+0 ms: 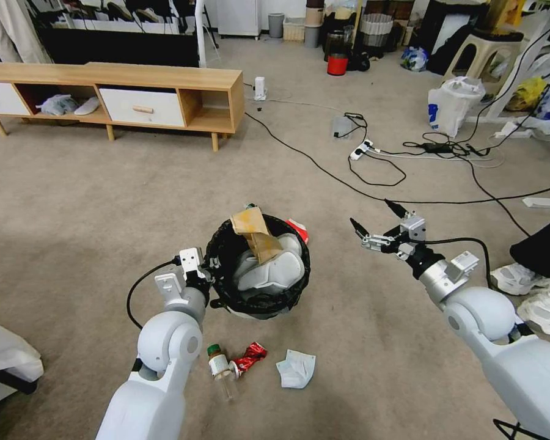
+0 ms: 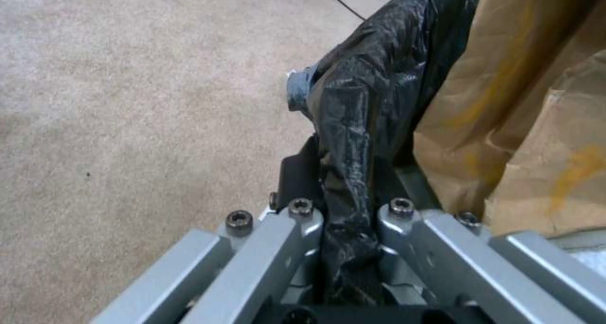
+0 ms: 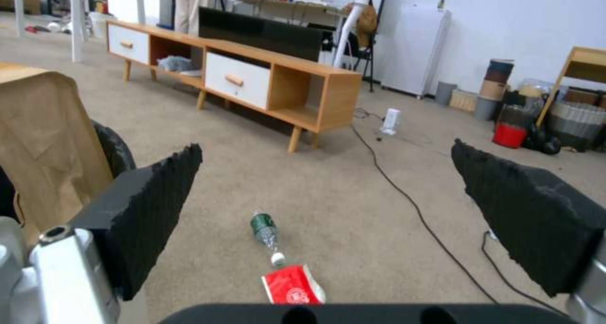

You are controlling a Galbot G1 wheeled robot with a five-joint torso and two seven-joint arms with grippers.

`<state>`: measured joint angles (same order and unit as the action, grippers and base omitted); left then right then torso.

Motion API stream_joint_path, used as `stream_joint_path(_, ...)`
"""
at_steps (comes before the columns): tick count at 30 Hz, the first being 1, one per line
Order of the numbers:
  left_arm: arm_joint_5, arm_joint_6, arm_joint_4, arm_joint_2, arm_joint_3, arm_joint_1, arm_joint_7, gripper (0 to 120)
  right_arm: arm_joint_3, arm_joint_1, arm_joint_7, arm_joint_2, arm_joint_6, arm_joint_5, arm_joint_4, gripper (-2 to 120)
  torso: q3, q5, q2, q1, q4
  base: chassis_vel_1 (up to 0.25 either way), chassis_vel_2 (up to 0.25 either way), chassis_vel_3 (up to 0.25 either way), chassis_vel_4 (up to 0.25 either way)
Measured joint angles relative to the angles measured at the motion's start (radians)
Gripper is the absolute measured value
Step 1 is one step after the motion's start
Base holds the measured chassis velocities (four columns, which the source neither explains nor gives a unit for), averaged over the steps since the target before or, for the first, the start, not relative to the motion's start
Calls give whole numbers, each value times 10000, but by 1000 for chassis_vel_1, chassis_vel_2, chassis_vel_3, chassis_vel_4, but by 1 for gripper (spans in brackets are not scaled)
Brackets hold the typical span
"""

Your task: Pick up the trash bin and place the garbage on the floor into it.

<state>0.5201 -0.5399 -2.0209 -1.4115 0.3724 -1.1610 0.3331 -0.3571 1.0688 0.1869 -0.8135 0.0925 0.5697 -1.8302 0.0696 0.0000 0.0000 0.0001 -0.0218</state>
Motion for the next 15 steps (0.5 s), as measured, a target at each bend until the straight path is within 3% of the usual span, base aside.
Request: stream_joint_path(15,0,-1,-1,30,37,-28,3,4,112,-51,7,-65,2,-23,14,100,0,0,0,0,1,0,0,0,0)
